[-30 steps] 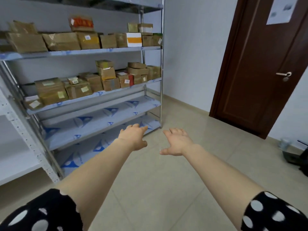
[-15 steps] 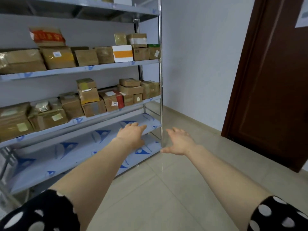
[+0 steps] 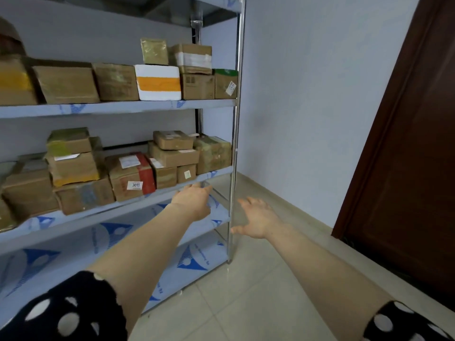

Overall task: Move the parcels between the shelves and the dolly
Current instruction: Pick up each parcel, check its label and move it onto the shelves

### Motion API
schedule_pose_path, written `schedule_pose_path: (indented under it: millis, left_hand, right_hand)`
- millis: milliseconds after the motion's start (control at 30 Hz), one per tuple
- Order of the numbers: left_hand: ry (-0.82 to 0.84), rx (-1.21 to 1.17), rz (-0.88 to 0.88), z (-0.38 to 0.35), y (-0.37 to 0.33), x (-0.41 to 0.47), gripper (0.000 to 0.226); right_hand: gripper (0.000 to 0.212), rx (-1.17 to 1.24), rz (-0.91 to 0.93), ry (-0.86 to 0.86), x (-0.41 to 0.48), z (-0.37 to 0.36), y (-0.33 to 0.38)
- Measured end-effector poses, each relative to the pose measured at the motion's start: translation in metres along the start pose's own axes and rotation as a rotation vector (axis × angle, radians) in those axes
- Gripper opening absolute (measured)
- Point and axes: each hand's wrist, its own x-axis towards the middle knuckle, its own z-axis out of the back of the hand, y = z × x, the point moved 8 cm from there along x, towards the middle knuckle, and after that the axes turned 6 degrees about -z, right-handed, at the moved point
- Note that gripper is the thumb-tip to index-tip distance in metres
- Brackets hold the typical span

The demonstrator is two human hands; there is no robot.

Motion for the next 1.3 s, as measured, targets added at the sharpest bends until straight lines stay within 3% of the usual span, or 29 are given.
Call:
schedule_pose_path:
  millis: [233,500,767,967,1300]
  left_hand:
    - [0.022,0.028,0.052,-0.003,0.025,0.141,0.066]
    - [0.023,0.056,0.278,-0.016,0.063,0.28,0.063]
    - [-0.067,0.067,0.466,-0.005,0.099,0.351,0.058]
    - [-0.084,0.071,0.537,0.004,0.139,0.385,0.078]
    - [0.079,0.282,0.494,-0.018,0.198,0.447,0.118]
  right_hand:
    - [0.078,0.016,0.033,0.046,0.15,0.0,-0.047]
    - [0.081,-0.003,0.217,0.063,0.321,0.0,-0.086]
    - [0.082,0.036,0.317,0.102,0.443,0.011,-0.089]
    - [0.078,0.003,0.399,0.081,0.496,0.008,-0.058]
    - [0.08,-0.09,0.25,0.011,0.592,0.017,-0.051]
